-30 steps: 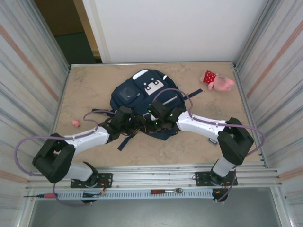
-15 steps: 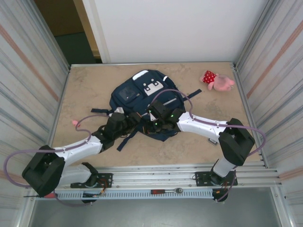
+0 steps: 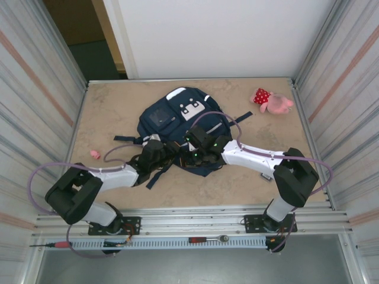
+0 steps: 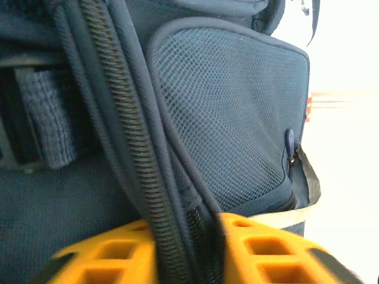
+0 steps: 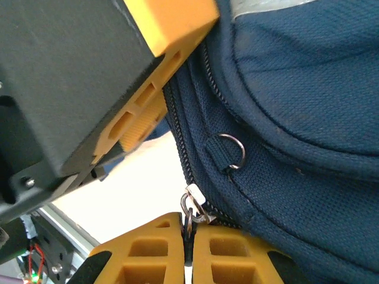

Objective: Pack books, pencil case, and school supplies into a backpack

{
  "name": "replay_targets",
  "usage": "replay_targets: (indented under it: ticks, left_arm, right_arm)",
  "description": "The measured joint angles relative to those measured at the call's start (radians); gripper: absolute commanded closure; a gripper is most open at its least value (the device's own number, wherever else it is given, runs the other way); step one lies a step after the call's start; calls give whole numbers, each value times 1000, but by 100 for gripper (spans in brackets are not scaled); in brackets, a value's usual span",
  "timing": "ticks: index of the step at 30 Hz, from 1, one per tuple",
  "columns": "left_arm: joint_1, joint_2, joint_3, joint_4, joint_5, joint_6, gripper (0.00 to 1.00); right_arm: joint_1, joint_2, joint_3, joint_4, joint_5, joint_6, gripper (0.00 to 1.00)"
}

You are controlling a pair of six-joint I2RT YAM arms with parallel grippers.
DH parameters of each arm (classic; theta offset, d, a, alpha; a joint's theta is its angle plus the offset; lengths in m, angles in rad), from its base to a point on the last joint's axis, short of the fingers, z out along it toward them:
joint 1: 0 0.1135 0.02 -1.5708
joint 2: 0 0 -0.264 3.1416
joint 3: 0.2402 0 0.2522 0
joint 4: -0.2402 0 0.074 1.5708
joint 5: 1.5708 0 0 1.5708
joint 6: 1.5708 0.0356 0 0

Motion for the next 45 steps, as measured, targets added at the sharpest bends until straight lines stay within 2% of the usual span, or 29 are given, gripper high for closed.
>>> replay_targets:
  ticks: [1, 2, 6, 13, 17, 18, 20, 26, 30, 32, 34, 38, 41, 45]
  left_arm:
    - [2, -2, 2, -9, 2, -4, 98]
    - [4, -7, 6, -27, 6, -5, 100]
    - [48, -71, 26, -141, 66, 31, 100]
    - [228, -225, 34, -407, 214, 201, 100]
    - [306, -264, 56, -534, 288, 305, 100]
    - [327, -269, 66, -566, 306, 332, 97]
    - [366, -275, 87, -618, 335, 377, 92]
    - [468, -227, 194, -746, 365, 490, 91]
    - [513, -124, 291, -791, 360, 545, 76]
    - [524, -91, 326, -788, 353, 557, 67]
    - [526, -80, 348, -787, 353, 560, 64]
    - [503, -147, 341, -811, 346, 543, 54]
    - [433, -294, 283, -844, 322, 494, 49]
    - [308, -465, 185, -864, 293, 388, 49]
  right_arm:
    - [-5, -4, 0, -8, 2, 0, 100]
    - [-11, -10, 0, -16, 1, -2, 100]
    - [-56, -49, 0, -85, -27, -41, 100]
    - [-180, -130, -4, -234, -55, -153, 100]
    - [-217, -132, -4, -266, -67, -199, 100]
    - [-219, -132, -4, -268, -74, -211, 100]
    - [-211, -129, -4, -264, -87, -220, 100]
    - [-92, -99, -3, -174, -105, -175, 100]
    - [-4, -55, -3, -75, -84, -108, 100]
    - [21, -31, 8, -53, -84, -86, 100]
    - [37, -7, 27, -47, -85, -74, 100]
    - [46, 25, 67, -44, -89, -70, 100]
    - [46, 42, 88, -44, -99, -71, 100]
    - [46, 56, 97, -45, -104, -71, 100]
